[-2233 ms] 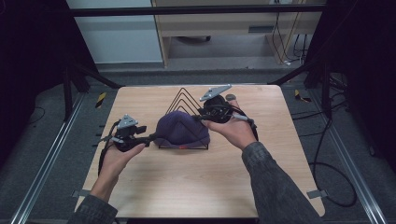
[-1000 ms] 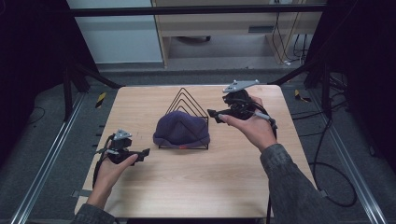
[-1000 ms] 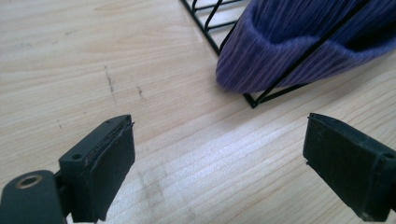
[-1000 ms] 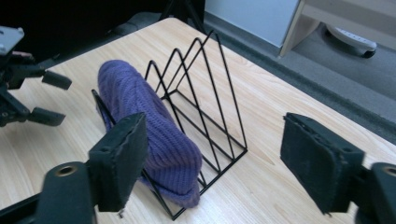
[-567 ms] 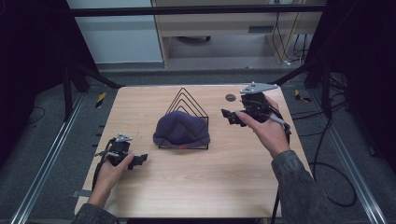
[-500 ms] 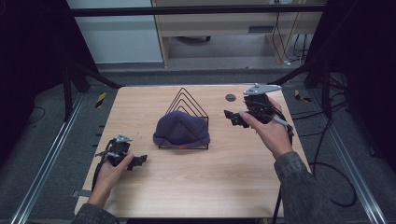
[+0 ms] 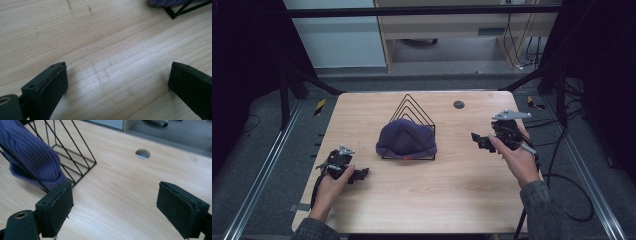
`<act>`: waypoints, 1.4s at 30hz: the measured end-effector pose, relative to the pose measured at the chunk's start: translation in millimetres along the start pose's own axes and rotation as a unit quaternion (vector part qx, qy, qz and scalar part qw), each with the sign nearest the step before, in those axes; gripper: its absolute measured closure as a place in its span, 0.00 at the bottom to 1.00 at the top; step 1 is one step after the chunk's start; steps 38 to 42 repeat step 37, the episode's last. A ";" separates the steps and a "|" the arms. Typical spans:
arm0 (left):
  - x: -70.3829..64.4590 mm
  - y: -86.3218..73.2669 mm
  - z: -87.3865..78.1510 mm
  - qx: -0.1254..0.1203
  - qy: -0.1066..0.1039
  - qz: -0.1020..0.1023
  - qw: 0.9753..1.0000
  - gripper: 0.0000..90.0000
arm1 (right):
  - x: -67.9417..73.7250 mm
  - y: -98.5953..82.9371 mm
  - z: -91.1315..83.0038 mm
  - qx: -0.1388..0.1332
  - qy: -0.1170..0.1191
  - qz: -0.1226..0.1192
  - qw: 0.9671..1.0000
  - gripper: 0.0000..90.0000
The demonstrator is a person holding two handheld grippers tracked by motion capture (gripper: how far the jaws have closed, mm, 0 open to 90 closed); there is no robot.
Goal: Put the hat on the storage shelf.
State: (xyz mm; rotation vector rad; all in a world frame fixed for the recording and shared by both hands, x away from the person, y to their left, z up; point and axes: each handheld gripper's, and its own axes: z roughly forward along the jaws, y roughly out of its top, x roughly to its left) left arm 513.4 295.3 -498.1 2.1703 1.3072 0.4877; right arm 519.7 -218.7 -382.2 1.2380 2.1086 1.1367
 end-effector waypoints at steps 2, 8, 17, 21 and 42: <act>0.0 -1.9 0.0 -0.007 0.000 -0.003 1.000 0.01 | -0.6 -14.3 4.8 0.011 0.003 0.005 1.000 0.15; -1.1 -3.3 0.2 -0.010 0.003 -0.003 1.000 0.00 | -0.4 -52.7 17.9 0.039 0.007 0.024 0.999 0.15; -2.1 -4.3 0.3 -0.013 0.000 -0.006 1.000 0.00 | -3.2 -89.6 35.9 0.079 -0.005 0.049 0.996 0.14; -2.6 -4.5 0.5 -0.015 0.001 -0.008 1.000 0.00 | -3.9 -100.9 41.4 0.096 -0.008 0.049 0.994 0.13; -3.5 -3.4 0.9 -0.013 -0.001 -0.005 1.000 0.00 | 6.6 -123.4 50.7 0.078 -0.046 0.015 0.996 0.03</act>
